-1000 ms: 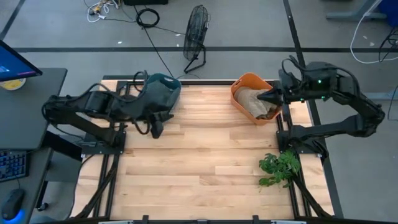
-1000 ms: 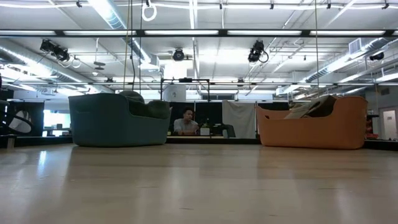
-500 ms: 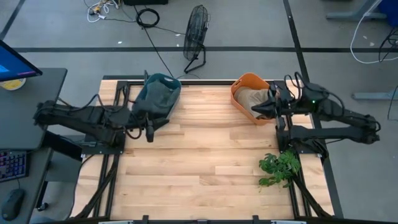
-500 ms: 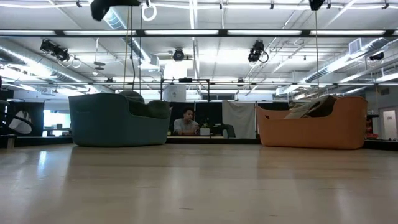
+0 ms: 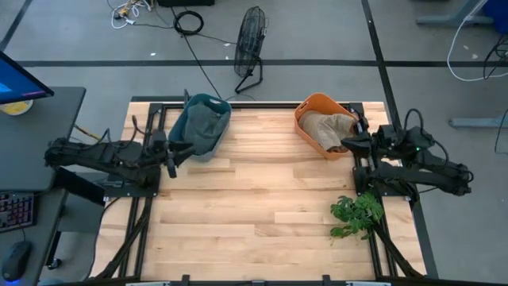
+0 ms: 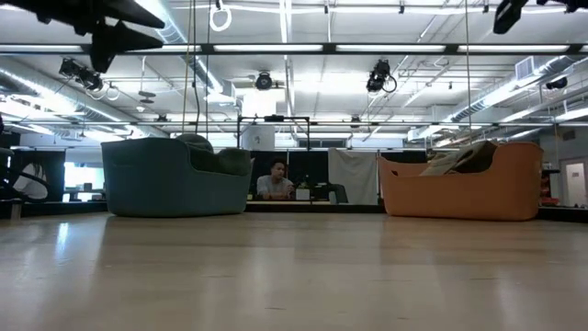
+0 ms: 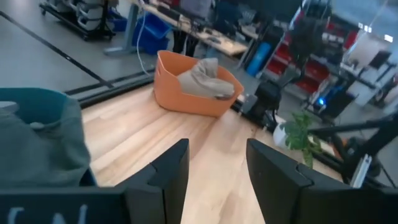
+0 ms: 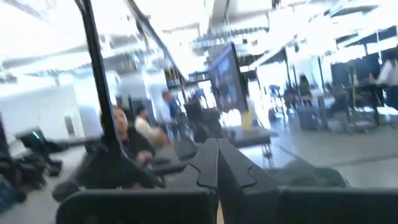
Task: Pick & Place hat
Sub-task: Return to Home Position
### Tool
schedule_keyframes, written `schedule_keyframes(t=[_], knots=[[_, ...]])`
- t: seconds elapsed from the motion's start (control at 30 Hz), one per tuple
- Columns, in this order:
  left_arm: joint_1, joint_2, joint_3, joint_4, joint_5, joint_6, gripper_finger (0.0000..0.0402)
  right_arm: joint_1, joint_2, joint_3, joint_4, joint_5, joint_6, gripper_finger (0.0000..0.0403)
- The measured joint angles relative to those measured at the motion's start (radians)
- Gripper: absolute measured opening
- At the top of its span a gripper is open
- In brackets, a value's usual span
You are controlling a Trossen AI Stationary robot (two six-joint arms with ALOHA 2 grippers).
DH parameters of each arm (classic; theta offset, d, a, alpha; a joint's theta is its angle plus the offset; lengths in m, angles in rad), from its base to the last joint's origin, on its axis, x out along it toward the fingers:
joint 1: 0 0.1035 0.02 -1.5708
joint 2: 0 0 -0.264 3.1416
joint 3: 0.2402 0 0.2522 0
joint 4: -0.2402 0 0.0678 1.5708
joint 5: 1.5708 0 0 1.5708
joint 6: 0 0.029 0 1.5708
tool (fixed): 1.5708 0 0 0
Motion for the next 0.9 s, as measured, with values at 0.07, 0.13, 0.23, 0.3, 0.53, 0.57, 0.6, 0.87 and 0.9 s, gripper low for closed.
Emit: schedule_keyframes(t=[0.07, 0.13, 0.23, 0.3, 0.53, 0.57, 0.6, 0.87, 0.9], knots=[[0.0, -0.055, -0.04, 0.021, -0.02, 0.002, 0.0165, 0.0, -0.048, -0.051, 0.054, 0.0, 0.034, 0.0], [0.0, -0.106, -0.084, 0.065, -0.036, 0.021, 0.0165, 0.0, -0.085, -0.093, 0.074, 0.0, 0.052, 0.0], [0.0, -0.175, -0.157, 0.137, -0.041, 0.049, 0.0165, 0.0, -0.131, -0.143, 0.078, 0.006, 0.056, 0.0], [0.0, -0.218, -0.207, 0.189, -0.04, 0.058, 0.0165, 0.0, -0.158, -0.171, 0.079, 0.03, 0.061, 0.0], [0.0, -0.35, -0.378, 0.329, -0.039, 0.088, 0.0165, 0.0, -0.176, -0.261, 0.158, 0.031, 0.075, 0.0], [0.0, -0.369, -0.402, 0.347, -0.039, 0.099, 0.0164, 0.0, -0.177, -0.277, 0.173, 0.025, 0.076, 0.0], [0.0, -0.383, -0.425, 0.374, -0.039, 0.107, 0.0163, 0.0, -0.177, -0.296, 0.186, 0.024, 0.083, 0.0], [0.006, -0.424, -0.516, 0.438, 0.05, 0.169, 0.0122, 0.0, -0.177, -0.434, 0.37, 0.023, 0.121, 0.0], [0.01, -0.425, -0.516, 0.435, 0.073, 0.189, 0.0115, 0.0, -0.178, -0.449, 0.389, 0.016, 0.13, 0.0]])
